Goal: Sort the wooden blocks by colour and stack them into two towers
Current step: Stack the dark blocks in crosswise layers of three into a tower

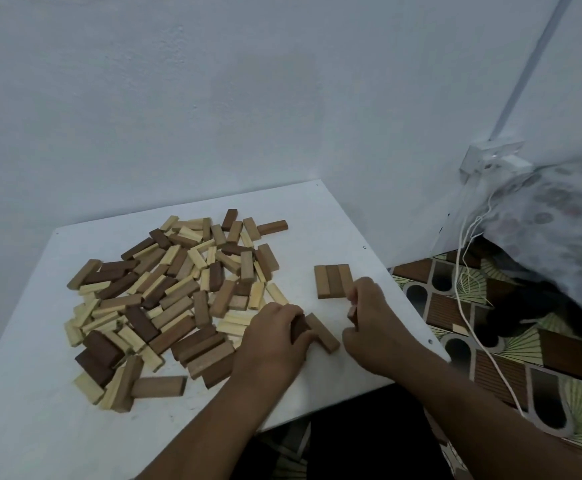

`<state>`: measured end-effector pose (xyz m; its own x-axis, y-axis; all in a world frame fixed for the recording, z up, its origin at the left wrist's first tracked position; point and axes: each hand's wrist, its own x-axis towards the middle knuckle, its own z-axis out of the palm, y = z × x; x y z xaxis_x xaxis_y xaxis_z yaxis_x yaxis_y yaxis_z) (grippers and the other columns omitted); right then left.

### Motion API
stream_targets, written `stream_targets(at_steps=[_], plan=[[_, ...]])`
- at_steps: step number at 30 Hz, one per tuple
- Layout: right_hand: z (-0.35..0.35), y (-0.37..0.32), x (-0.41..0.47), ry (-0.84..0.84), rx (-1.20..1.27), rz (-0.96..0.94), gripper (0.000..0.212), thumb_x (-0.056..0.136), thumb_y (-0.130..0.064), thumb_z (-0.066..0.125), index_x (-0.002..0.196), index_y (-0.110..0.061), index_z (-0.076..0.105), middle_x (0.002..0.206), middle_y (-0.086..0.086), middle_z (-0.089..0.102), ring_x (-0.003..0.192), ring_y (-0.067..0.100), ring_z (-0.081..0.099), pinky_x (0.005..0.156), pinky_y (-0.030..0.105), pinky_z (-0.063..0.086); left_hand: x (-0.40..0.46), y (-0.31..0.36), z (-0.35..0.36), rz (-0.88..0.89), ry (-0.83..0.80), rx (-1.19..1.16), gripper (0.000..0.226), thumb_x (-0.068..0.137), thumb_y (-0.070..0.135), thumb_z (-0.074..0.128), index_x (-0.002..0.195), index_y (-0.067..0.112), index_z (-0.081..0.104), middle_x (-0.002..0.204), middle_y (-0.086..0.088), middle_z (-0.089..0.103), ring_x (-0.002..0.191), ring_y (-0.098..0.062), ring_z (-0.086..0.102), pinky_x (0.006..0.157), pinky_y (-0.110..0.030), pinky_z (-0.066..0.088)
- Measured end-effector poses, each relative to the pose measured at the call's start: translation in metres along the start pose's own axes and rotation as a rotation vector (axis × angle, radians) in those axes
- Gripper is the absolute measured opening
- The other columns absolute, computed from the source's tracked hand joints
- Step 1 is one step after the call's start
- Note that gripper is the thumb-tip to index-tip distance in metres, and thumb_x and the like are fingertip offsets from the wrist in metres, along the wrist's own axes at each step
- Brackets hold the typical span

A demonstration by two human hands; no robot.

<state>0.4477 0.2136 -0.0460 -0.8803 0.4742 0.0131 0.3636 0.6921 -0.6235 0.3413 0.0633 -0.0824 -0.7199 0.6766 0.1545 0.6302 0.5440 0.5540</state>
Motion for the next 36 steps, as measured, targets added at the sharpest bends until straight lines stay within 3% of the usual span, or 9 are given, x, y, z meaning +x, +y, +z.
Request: stream_targets(at_steps=[2,4,7,11,15,17,21,31,36], plan=[[-0.002,0.003,0.004,-0.023,-0.060,0.036,0.037,0.081,-0.006,0.064,0.108,-0.017,0.042,0.104,0.000,0.042,0.073,0.004,0.040,0.062,0.003,0.036,0.002,0.001,-0.002,0.012,-0.010,-0.004,0.028,0.097,0.040,0.046,0.097,0.023,0.068,0.091,0.003,0.063,0.089,-0.017,0.056,0.075,-0.029,0.041],[0.002,0.005,0.008,-0.061,-0.071,0.069,0.038,0.083,-0.014,0.068,0.114,-0.022,0.046,0.110,-0.003,0.039,0.078,0.002,0.043,0.060,0.004,0.035,0.003,0.000,-0.005,0.017,-0.051,-0.018,0.030,0.088,0.025,0.041,0.091,0.019,0.071,0.085,-0.001,0.066,0.083,-0.019,0.057,0.074,-0.035,0.043],[0.012,0.011,0.013,-0.045,-0.020,0.049,0.040,0.086,-0.023,0.070,0.123,-0.025,0.055,0.117,-0.001,0.051,0.088,0.006,0.053,0.070,0.008,0.037,0.003,-0.003,-0.009,0.043,-0.088,0.035,0.023,0.079,0.010,0.051,0.091,0.015,0.070,0.088,-0.002,0.064,0.084,-0.019,0.056,0.076,-0.037,0.046],[0.018,0.013,0.015,-0.015,-0.006,0.028,0.051,0.088,-0.035,0.070,0.135,-0.026,0.055,0.114,-0.006,0.062,0.096,0.009,0.056,0.092,0.026,0.047,0.002,-0.006,-0.011,0.035,-0.035,0.028,0.024,0.081,0.012,0.068,0.104,0.017,0.070,0.102,0.001,0.063,0.098,-0.016,0.056,0.087,-0.032,0.046],[0.013,0.014,0.011,-0.047,0.000,-0.080,0.024,0.087,-0.030,0.071,0.110,-0.022,0.071,0.113,-0.009,0.064,0.093,0.007,0.058,0.092,0.032,0.052,0.000,-0.009,-0.015,0.108,-0.037,0.054,0.039,0.078,0.009,0.064,0.115,0.023,0.068,0.113,0.007,0.067,0.105,-0.018,0.055,0.091,-0.033,0.045],[0.012,0.017,0.009,-0.099,-0.007,-0.179,0.018,0.082,-0.027,0.076,0.098,-0.019,0.076,0.110,-0.009,0.067,0.091,0.004,0.057,0.089,0.031,0.054,-0.002,-0.009,-0.016,0.126,-0.062,0.058,0.047,0.078,0.008,0.058,0.120,0.027,0.067,0.114,0.011,0.068,0.101,-0.021,0.051,0.084,-0.036,0.047],[0.013,0.021,0.002,-0.169,0.032,-0.187,0.040,0.070,-0.026,0.087,0.107,-0.018,0.076,0.128,-0.011,0.060,0.109,0.010,0.058,0.099,0.026,0.048,-0.001,-0.012,-0.013,0.133,-0.055,0.110,0.024,0.082,0.029,0.066,0.106,0.033,0.068,0.101,0.016,0.067,0.094,-0.016,0.048,0.081,-0.038,0.045],[0.022,0.027,-0.003,-0.103,-0.033,-0.220,0.027,0.084,-0.024,0.076,0.110,-0.018,0.076,0.136,-0.001,0.060,0.121,0.020,0.056,0.103,0.030,0.042,0.000,-0.004,-0.015,0.072,-0.035,0.021,0.030,0.078,0.027,0.077,0.107,0.035,0.072,0.081,0.010,0.064,0.093,-0.015,0.043,0.077,-0.039,0.046],[0.021,0.027,-0.003,-0.109,-0.042,-0.235,0.022,0.084,-0.020,0.076,0.106,-0.016,0.077,0.135,0.002,0.061,0.119,0.023,0.057,0.101,0.035,0.045,-0.001,0.002,-0.017,0.074,-0.021,0.006,0.032,0.081,0.022,0.076,0.111,0.033,0.073,0.078,0.026,0.037,0.093,-0.017,0.045,0.086,-0.042,0.044]])
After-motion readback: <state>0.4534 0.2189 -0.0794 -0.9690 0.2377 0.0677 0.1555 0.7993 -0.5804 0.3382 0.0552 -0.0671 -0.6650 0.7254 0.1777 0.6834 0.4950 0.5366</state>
